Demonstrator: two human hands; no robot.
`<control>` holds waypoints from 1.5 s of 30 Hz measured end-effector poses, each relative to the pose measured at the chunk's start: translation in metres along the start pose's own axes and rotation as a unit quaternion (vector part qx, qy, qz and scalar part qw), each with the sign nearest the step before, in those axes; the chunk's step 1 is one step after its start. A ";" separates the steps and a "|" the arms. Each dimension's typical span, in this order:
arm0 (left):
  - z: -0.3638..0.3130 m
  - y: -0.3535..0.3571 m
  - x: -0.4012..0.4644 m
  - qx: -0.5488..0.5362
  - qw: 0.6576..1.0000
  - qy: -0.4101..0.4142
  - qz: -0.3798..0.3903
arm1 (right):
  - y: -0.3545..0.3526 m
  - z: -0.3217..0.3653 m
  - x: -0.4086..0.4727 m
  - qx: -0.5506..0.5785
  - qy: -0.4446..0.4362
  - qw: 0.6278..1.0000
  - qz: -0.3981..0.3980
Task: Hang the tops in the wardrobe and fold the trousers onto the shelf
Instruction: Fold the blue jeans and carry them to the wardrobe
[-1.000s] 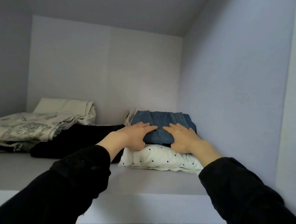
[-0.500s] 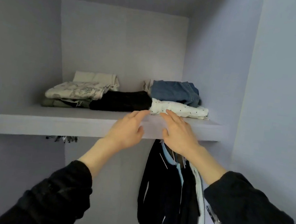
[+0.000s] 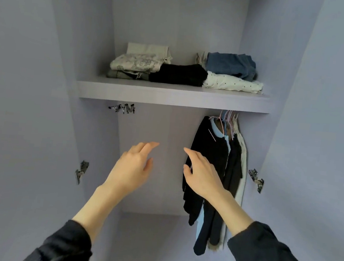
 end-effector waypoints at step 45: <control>0.033 -0.176 -0.136 0.092 0.955 0.250 -0.129 | -0.015 0.241 -0.094 0.165 -0.121 0.935 -0.291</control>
Point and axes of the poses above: each hand's wrist, its own x-axis towards the middle knuckle, its own y-axis out of the palm, z = x × y, the point moved 9 cm from there along x, towards the middle knuckle, and after that the axes turned 14 degrees about z, right-handed, at the moved point
